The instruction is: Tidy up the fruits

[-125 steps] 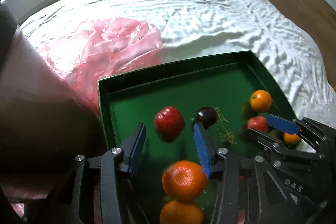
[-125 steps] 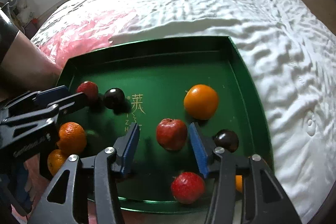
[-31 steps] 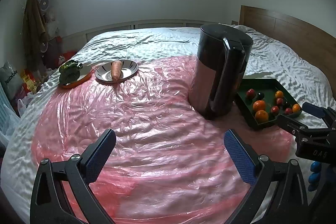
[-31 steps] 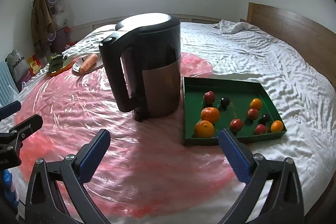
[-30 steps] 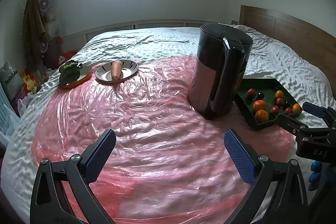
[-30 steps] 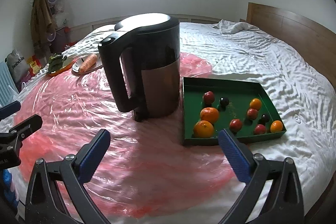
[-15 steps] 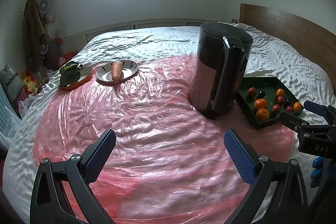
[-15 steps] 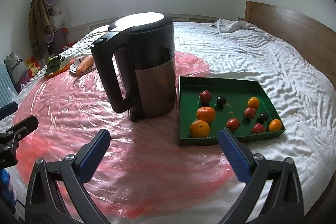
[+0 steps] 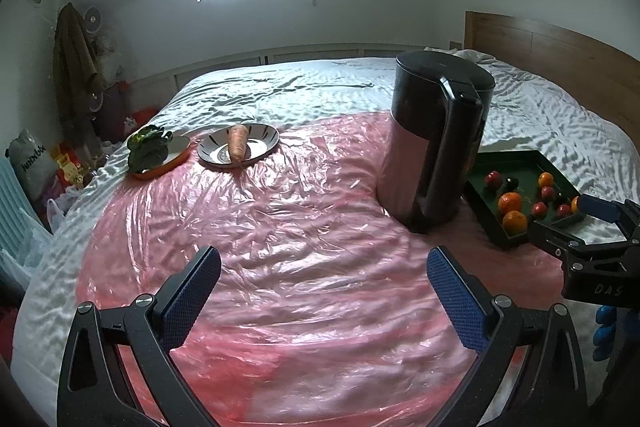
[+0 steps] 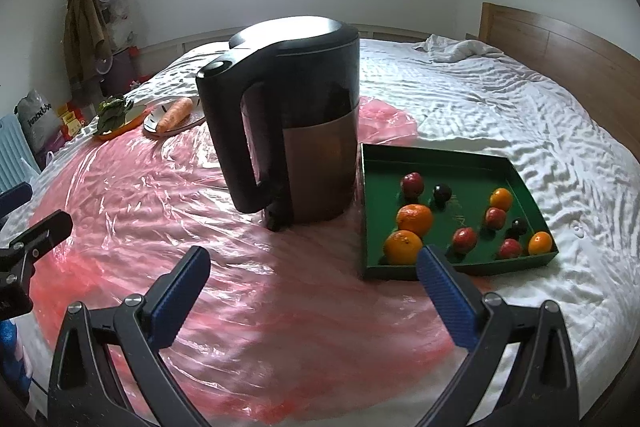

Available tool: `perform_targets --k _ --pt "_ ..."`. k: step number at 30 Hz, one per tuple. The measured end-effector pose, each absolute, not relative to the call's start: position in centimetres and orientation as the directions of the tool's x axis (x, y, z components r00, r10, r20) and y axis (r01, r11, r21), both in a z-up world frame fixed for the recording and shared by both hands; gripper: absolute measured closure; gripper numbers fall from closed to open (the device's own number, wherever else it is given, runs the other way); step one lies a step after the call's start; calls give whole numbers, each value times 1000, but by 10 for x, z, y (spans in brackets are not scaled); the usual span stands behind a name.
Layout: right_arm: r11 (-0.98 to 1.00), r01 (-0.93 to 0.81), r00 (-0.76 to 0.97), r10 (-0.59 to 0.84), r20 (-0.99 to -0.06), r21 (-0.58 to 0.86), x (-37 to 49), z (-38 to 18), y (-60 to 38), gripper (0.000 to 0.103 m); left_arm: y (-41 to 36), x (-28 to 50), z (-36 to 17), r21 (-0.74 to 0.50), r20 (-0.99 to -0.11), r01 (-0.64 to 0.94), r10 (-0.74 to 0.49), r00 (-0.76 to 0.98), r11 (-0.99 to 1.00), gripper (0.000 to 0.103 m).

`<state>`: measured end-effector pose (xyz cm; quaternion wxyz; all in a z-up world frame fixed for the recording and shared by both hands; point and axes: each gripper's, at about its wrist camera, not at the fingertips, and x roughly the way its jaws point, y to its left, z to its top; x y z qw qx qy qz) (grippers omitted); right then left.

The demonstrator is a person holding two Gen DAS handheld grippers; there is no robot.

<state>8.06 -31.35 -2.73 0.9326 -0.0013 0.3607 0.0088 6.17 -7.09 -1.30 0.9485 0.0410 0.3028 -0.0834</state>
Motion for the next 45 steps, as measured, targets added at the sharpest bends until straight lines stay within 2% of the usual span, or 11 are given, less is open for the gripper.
perform_targets --k 45 --pt "1000 -8 732 22 -680 24 97 -35 -305 0 -68 81 -21 31 -612 201 -140 778 979 2"
